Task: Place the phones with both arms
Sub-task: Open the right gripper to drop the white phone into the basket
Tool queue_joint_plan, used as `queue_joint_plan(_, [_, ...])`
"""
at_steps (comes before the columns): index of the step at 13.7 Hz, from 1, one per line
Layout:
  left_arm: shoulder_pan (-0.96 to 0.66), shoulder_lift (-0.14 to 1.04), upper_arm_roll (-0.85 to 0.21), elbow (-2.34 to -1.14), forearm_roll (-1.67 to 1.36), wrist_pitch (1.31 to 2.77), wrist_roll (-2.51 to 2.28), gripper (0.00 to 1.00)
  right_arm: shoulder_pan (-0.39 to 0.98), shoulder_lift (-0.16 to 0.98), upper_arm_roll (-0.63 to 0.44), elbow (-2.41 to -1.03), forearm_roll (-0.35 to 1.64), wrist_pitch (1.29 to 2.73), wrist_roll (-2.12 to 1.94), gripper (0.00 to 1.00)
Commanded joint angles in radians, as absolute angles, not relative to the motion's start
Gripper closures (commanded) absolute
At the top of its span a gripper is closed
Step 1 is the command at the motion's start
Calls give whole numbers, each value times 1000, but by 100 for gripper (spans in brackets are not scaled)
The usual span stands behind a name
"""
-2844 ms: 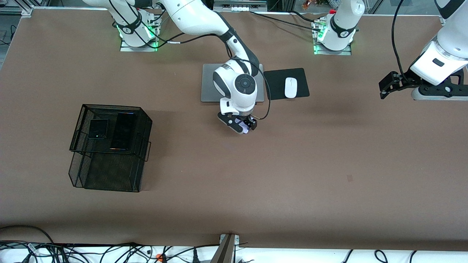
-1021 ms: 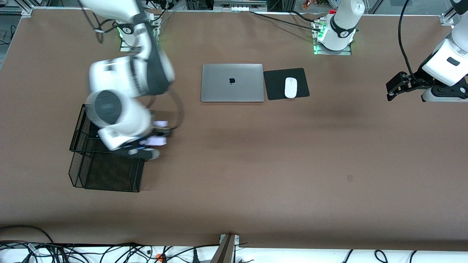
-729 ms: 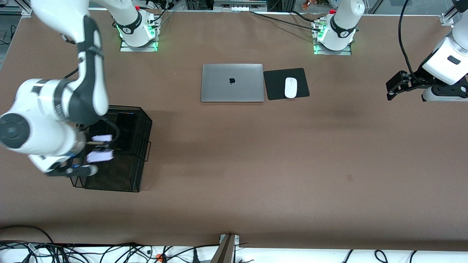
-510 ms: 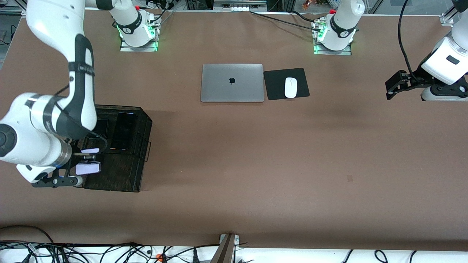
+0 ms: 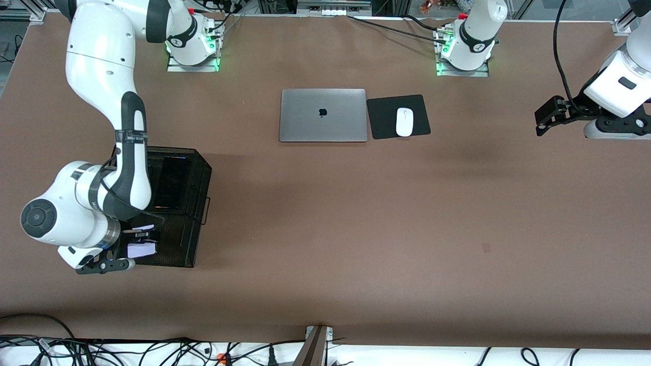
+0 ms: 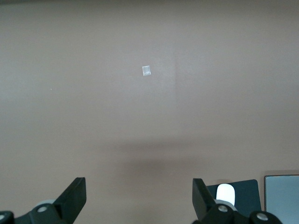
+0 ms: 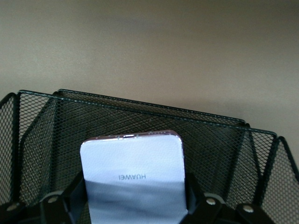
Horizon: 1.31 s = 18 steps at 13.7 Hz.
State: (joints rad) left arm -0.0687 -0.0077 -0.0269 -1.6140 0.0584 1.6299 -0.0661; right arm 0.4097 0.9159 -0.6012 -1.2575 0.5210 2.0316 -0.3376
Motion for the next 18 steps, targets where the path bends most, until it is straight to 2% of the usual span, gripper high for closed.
queue_joint_plan(1, [-74, 0, -21, -1585, 38, 1603, -64, 0, 396, 910, -595, -1246, 561, 2048, -365, 0])
queue_joint_plan(5, [-74, 0, -21, -1585, 38, 1600, -64, 0, 391, 884, -603, -1243, 557, 2011, -368, 0])
queue_joint_plan(8, [-74, 0, -20, -1585, 38, 1597, -64, 0, 414, 799, -670, -1238, 526, 1846, -368, 0])
queue_joint_plan(11, [-74, 0, -21, -1585, 38, 1595, -64, 0, 460, 668, -684, -1262, 415, 1686, -345, 0])
queue_joint_plan(16, [-74, -2, -21, -1585, 38, 1594, -64, 0, 596, 438, -756, -1477, 302, 1666, -328, 0])
queue_joint_plan(18, [-75, -2, -21, -1585, 38, 1594, -64, 0, 603, 315, -709, -1557, 177, 1666, -211, 0])
